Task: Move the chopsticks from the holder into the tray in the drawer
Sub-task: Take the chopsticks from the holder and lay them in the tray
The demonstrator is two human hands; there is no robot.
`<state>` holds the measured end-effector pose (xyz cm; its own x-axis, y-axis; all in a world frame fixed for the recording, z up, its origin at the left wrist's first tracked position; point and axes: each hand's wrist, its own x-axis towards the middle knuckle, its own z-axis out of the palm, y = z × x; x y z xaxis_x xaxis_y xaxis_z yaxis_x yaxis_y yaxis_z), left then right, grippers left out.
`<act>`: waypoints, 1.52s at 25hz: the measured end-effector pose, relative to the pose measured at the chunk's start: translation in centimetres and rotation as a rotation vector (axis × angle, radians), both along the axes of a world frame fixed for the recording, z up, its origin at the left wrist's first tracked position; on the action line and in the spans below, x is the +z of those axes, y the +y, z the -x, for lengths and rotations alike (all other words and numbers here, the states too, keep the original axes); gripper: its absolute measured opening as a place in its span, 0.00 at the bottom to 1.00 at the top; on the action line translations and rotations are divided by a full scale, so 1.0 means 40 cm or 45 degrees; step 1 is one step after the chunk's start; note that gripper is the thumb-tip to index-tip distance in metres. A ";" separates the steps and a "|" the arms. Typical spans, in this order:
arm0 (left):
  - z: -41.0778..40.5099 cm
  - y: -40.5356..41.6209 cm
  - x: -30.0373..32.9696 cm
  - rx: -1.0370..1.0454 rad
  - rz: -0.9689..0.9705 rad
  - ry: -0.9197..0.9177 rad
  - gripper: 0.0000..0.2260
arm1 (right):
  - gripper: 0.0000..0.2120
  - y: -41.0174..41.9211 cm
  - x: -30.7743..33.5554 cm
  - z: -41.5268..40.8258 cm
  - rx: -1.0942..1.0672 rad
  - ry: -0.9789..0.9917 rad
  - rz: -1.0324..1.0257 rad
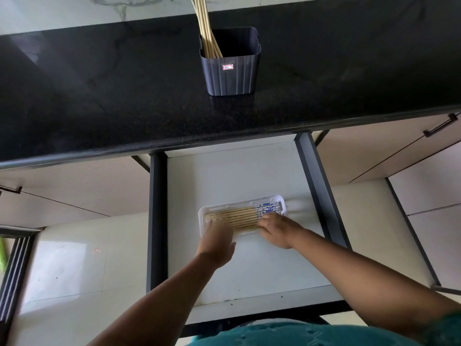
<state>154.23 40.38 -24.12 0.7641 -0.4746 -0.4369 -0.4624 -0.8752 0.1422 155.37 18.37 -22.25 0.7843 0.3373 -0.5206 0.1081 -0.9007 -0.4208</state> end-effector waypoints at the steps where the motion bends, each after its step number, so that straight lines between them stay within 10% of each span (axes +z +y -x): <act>1: 0.000 -0.003 0.001 0.011 0.008 -0.005 0.18 | 0.15 0.003 -0.003 0.010 0.041 -0.020 0.032; 9: 0.007 0.014 -0.016 0.168 0.219 0.061 0.20 | 0.33 0.002 -0.018 0.021 0.156 -0.119 0.357; 17: -0.138 -0.032 0.122 0.204 0.539 -0.345 0.22 | 0.09 0.055 0.114 -0.086 -0.247 -0.667 -0.176; 25: -0.488 -0.109 0.435 0.363 0.836 -0.716 0.16 | 0.05 0.086 0.432 -0.441 -0.506 -1.080 -0.553; 33: -0.830 -0.100 0.601 0.960 1.128 -0.495 0.12 | 0.09 0.117 0.619 -0.886 -0.691 -0.587 -0.307; 38: -0.894 -0.095 0.557 0.829 1.048 -0.561 0.15 | 0.14 0.152 0.580 -1.028 -0.588 -0.221 -0.063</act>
<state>190.00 36.57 -1.85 0.9802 0.0503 0.1917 -0.1062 -0.6834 0.7222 196.49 24.45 0.96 0.9315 -0.0451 -0.3610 -0.2255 -0.8502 -0.4757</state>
